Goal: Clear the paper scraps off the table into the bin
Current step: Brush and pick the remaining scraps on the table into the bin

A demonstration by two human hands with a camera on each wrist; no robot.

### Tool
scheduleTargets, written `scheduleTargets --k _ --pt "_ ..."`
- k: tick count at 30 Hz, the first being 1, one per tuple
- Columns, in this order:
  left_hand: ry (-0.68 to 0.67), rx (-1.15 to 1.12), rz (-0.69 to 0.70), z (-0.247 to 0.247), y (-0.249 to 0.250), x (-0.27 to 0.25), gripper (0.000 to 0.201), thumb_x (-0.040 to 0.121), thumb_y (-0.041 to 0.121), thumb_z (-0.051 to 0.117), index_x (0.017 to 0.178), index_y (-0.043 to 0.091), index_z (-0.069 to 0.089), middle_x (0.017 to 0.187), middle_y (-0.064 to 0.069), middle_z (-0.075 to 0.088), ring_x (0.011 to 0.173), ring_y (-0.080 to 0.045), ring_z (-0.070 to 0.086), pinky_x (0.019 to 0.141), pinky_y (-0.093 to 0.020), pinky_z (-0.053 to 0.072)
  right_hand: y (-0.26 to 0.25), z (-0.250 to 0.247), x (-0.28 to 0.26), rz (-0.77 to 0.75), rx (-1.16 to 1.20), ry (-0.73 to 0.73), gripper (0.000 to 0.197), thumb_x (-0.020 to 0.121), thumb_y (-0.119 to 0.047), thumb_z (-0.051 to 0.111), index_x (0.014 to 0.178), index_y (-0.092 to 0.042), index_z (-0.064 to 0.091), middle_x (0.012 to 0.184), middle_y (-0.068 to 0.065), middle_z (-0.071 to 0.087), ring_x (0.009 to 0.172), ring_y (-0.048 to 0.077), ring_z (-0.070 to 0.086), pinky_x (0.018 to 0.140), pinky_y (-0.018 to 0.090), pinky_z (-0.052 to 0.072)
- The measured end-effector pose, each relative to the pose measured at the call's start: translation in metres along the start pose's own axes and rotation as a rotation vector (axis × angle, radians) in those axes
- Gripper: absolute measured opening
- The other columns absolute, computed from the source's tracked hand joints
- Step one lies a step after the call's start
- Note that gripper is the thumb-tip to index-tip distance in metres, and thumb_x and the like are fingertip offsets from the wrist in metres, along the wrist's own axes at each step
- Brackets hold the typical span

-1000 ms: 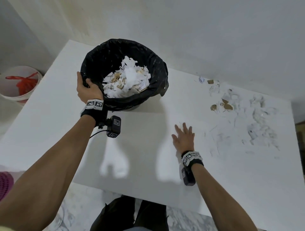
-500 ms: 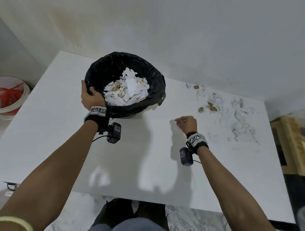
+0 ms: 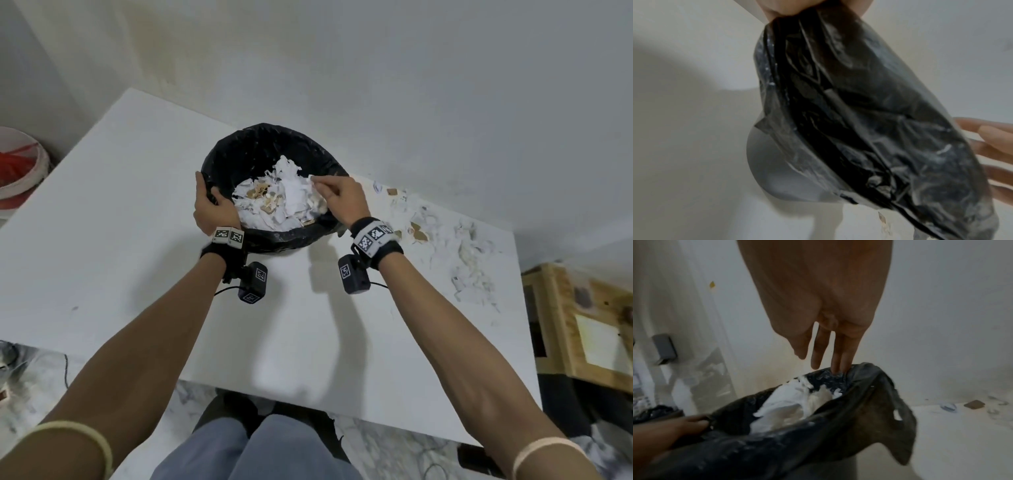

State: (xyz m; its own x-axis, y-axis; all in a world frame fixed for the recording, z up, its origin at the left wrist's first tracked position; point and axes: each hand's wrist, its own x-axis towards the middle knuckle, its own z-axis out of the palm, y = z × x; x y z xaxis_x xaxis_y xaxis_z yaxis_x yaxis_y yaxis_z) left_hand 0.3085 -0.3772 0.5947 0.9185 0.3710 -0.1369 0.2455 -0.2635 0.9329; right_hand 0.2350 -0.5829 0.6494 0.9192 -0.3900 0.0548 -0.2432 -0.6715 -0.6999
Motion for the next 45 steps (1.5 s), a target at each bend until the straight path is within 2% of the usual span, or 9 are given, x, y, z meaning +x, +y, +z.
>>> scheduleTargets --k 3,7,16,21,27,33,37,41,45 --pt "0.038 -0.007 0.000 -0.005 -0.003 -0.005 0.042 0.099 0.018 0.042 0.141 0.023 0.042 0.131 -0.002 0.059 0.114 -0.022 0.058 0.091 -0.018 0.039 0.020 -0.013 -0.003 -0.021 0.018 0.114 0.025 0.093 -0.027 0.053 0.111 -0.028 0.071 0.104 -0.010 0.072 0.089 -0.004 0.063 0.083 0.016 0.049" --pt "0.104 -0.031 0.010 -0.008 -0.009 -0.011 0.043 0.098 0.017 0.043 0.140 0.021 0.043 0.137 0.000 0.054 0.120 -0.019 0.055 0.093 -0.015 0.038 0.075 -0.034 -0.003 0.036 -0.018 0.298 0.029 0.094 -0.013 0.047 0.113 -0.015 0.069 0.111 0.001 0.071 0.102 0.015 0.066 0.090 0.028 0.051" --pt "0.309 -0.069 -0.091 -0.016 -0.024 -0.043 0.041 0.099 0.019 0.042 0.140 0.024 0.043 0.133 -0.002 0.057 0.119 -0.017 0.054 0.083 -0.001 0.030 0.207 0.015 -0.025 0.157 -0.408 -0.362 0.048 0.097 -0.016 0.047 0.144 -0.007 0.039 0.148 0.013 0.040 0.135 0.029 0.040 0.109 0.036 0.032" --pt "0.424 -0.067 -0.101 -0.018 -0.037 -0.056 0.041 0.099 0.018 0.043 0.139 0.023 0.045 0.138 0.002 0.052 0.124 -0.014 0.051 0.083 0.003 0.026 0.245 0.036 -0.007 0.111 -0.428 -0.423 0.054 0.094 -0.011 0.047 0.142 0.002 0.027 0.152 0.019 0.024 0.139 0.034 0.025 0.112 0.047 0.028" --pt "0.505 -0.096 -0.087 -0.013 -0.043 -0.059 0.041 0.098 0.016 0.045 0.139 0.019 0.046 0.138 0.002 0.052 0.126 -0.012 0.049 0.072 0.015 0.025 0.247 0.065 -0.020 0.013 -0.371 -0.510 0.057 0.097 -0.003 0.031 0.148 0.007 0.008 0.158 0.020 0.003 0.146 0.036 0.003 0.119 0.045 0.014" --pt "0.510 -0.071 -0.098 -0.013 -0.041 -0.060 0.041 0.098 0.018 0.044 0.138 0.021 0.046 0.139 0.005 0.051 0.127 -0.010 0.048 0.082 0.008 0.026 0.233 0.090 -0.080 -0.376 -0.398 -0.629 0.056 0.103 -0.025 0.031 0.150 -0.001 0.013 0.159 0.015 0.007 0.147 0.032 0.005 0.120 0.037 0.006" --pt "0.500 -0.059 -0.087 -0.012 -0.040 -0.060 0.041 0.097 0.016 0.044 0.138 0.020 0.046 0.139 0.003 0.051 0.127 -0.011 0.048 0.071 0.015 0.025 0.244 0.077 -0.097 -0.498 -0.471 -0.645 0.052 0.104 -0.024 0.032 0.151 -0.005 0.018 0.159 0.008 0.013 0.147 0.026 0.013 0.120 0.037 0.016" --pt "0.474 -0.067 -0.074 -0.012 -0.036 -0.058 0.041 0.097 0.015 0.044 0.139 0.018 0.046 0.139 0.003 0.051 0.126 -0.010 0.049 0.069 0.014 0.026 0.261 0.044 -0.098 -0.469 -0.500 -0.615 0.046 0.104 -0.022 0.033 0.147 -0.008 0.032 0.156 0.003 0.028 0.144 0.022 0.026 0.118 0.034 0.025" --pt "0.407 -0.064 -0.069 -0.012 -0.028 -0.055 0.042 0.098 0.015 0.043 0.140 0.019 0.044 0.139 0.003 0.051 0.111 -0.008 0.057 0.064 0.013 0.027 0.267 0.020 -0.112 -0.209 -0.418 -0.433 0.039 0.098 -0.022 0.046 0.137 -0.017 0.050 0.145 -0.002 0.046 0.137 0.018 0.040 0.105 0.036 0.043"
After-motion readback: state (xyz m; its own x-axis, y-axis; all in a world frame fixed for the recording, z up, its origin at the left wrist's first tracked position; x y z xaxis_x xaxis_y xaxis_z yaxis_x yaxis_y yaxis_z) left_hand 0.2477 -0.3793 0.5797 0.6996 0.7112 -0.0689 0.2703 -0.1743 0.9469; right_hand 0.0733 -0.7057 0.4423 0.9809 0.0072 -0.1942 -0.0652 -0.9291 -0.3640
